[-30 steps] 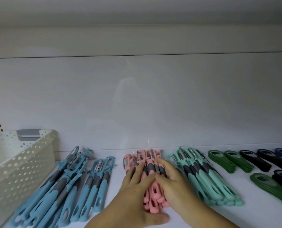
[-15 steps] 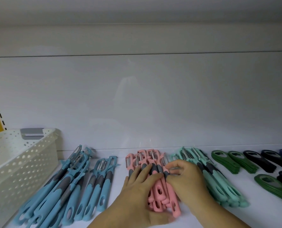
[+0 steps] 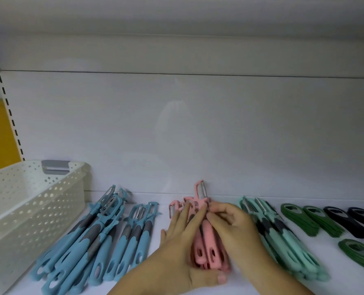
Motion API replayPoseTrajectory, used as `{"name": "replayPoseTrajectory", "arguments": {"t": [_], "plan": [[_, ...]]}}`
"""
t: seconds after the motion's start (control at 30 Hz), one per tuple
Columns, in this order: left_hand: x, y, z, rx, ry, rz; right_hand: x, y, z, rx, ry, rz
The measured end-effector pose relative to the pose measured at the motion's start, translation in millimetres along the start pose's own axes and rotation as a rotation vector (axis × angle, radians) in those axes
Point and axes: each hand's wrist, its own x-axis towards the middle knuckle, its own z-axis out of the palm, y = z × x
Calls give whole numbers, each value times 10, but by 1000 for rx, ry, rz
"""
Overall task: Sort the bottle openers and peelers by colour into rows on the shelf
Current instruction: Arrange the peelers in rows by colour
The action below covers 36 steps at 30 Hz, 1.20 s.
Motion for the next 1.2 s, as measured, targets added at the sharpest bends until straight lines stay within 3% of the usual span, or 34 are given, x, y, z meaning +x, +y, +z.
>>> {"name": "replayPoseTrajectory", "arguments": {"t": [0.2,0.37,0.7,1.03,1.2], "plan": [[-38,-3,-6,129,-53,-12,-6,167,-2,-254,-102,55],[13,-48,41,77,-61,-41,-74,138,33,-186,-164,158],[217,-169,181,108,-38,121,-80,223,103,-316,-161,153],[85,68,25,110,-92,-11,-213,58,55,-494,-131,44],[-165,191,-280,-26,-49,-20,-252,-19,-16,-502,-54,-180]]}}
